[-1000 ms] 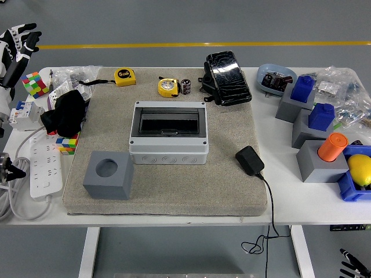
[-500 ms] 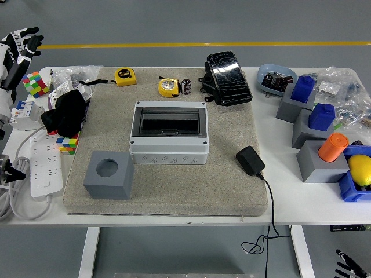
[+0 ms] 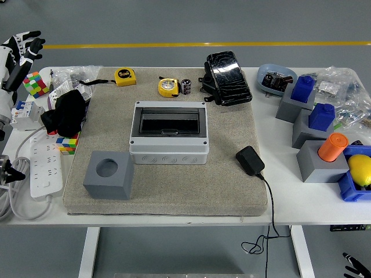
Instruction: Fetch the battery,place it into the box,close the lid of the box
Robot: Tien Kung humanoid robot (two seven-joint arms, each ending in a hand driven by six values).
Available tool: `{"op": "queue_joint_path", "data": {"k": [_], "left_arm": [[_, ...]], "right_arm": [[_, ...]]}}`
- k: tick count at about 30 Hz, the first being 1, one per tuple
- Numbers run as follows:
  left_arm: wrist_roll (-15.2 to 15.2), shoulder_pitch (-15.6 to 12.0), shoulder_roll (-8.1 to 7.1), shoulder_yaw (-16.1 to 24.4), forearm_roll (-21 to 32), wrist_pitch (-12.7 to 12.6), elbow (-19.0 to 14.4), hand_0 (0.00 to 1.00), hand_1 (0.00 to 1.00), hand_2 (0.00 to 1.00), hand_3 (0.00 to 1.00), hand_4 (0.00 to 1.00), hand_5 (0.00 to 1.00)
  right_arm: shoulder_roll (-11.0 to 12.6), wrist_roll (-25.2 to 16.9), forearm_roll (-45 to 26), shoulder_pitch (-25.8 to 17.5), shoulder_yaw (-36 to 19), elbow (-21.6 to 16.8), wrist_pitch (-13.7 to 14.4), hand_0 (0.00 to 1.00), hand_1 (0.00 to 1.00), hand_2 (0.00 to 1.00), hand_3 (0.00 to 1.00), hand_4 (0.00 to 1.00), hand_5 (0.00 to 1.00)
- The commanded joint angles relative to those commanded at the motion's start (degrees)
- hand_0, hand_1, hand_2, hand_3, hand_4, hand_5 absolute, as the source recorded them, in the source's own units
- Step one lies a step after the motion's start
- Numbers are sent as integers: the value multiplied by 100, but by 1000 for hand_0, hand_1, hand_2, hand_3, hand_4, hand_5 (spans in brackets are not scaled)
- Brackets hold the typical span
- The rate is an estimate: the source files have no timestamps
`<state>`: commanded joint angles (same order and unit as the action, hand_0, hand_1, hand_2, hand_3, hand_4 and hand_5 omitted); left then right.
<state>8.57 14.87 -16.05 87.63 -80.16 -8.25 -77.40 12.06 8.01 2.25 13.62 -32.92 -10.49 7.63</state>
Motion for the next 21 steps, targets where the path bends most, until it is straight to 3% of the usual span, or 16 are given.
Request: {"op": "queue_joint_path", "data": {"k": [21], "left_arm": [[10,-2,10,-7,10,22,-9,650,773,752,762,998,910]], "right_arm": [[-22,-3,172,25,-47,-5,34,625,690,670,550,915,495]]}}
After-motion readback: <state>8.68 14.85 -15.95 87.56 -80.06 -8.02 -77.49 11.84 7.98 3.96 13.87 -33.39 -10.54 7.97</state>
